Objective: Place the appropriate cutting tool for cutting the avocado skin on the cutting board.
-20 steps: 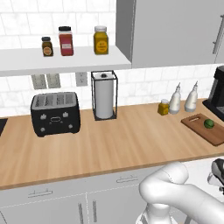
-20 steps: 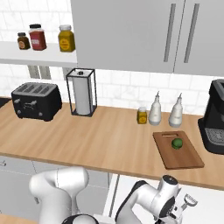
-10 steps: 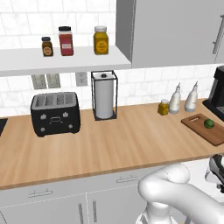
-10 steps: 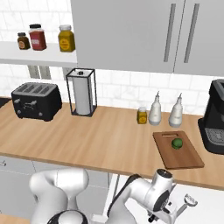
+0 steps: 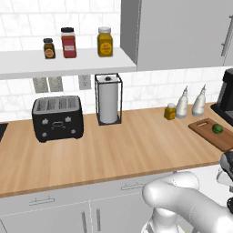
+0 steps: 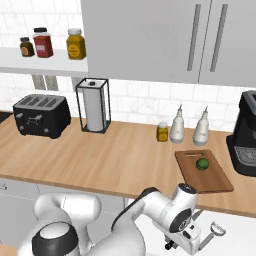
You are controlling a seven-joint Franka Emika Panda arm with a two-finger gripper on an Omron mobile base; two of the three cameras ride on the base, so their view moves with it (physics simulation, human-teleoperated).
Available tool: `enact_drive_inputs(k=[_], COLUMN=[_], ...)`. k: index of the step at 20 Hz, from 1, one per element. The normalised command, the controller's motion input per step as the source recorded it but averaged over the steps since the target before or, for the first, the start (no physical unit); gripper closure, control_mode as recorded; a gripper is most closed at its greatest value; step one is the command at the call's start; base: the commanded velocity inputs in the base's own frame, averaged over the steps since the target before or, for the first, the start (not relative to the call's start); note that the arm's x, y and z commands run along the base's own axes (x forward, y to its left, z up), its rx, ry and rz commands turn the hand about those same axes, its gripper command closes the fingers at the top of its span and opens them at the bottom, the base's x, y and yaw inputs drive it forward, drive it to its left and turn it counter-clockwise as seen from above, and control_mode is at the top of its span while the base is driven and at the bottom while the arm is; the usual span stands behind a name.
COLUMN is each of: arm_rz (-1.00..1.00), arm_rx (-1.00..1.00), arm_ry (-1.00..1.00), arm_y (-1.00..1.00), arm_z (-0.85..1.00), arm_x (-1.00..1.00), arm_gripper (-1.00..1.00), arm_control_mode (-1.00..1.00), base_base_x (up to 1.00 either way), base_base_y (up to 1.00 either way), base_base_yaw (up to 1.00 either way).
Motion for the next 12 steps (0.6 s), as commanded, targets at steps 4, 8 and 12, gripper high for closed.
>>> enact_drive_inputs(k=[4,8,12], arm_rz=[-0.22,-0.18,-0.1], arm_rx=[0.12,0.14,0.12], arm_ry=[0.09,0.04,0.0], arm_y=[0.36,0.27,0.0], arm_z=[0.13,0.32,0.86], arm_x=[-0.53,-0.31,-0.38], arm_gripper=[1.0,1.0,1.0], arm_control_mode=[-1.0,-1.0,-1.0], base_base_x=[0.0,0.0,0.0], base_base_y=[0.0,0.0,0.0], base_base_yaw=[0.0,0.0,0.0])
